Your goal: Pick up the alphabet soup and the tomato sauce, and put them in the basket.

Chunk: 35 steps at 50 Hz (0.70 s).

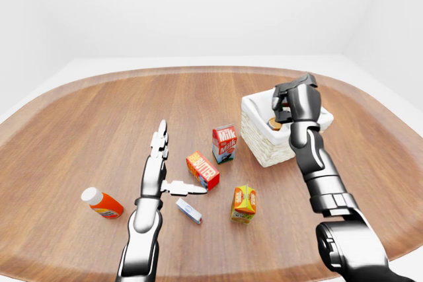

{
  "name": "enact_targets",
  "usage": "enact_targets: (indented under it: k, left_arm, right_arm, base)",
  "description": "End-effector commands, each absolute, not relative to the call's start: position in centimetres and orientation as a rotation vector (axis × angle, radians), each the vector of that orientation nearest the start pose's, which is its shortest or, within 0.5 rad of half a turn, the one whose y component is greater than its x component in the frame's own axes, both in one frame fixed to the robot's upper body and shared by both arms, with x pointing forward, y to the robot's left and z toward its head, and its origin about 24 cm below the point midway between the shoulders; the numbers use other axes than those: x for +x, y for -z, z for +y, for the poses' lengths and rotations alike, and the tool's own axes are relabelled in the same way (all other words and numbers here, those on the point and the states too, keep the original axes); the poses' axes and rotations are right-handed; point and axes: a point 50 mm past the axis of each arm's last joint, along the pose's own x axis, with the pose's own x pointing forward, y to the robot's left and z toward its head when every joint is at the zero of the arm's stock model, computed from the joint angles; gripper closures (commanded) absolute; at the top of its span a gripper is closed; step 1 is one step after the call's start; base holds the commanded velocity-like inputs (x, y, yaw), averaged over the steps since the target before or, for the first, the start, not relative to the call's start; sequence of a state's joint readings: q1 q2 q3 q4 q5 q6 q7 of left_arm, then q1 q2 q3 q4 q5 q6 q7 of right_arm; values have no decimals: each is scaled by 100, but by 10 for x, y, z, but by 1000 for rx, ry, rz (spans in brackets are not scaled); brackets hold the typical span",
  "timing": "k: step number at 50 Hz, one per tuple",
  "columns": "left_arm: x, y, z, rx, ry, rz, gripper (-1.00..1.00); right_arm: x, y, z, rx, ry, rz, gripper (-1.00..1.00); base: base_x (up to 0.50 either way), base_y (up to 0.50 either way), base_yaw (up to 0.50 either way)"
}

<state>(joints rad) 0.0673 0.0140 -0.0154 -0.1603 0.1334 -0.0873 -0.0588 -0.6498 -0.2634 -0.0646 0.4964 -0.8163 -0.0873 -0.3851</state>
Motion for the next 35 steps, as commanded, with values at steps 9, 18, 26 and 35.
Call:
enact_targets:
  k: [9,18,26,35]
  left_arm:
    - [238,-69,149,142,52,-172,-100]
    - [238,-71,149,142,52,-179,-100]
    - [239,-71,149,143,50,-177,-100]
    - [240,-71,149,143,49,-179,-100]
  right_arm:
    - [391,-160,-188,-1211,423,-402,100]
    - [401,-153,-188,-1314,365,-331,100]
    - [406,-145,-188,-1398,308,-268,100]
    - [409,-148,-187,-1428,295,-261,100]
  base:
    - [0,0,0]
    - [0,0,0]
    - [0,0,0]
    - [0,0,0]
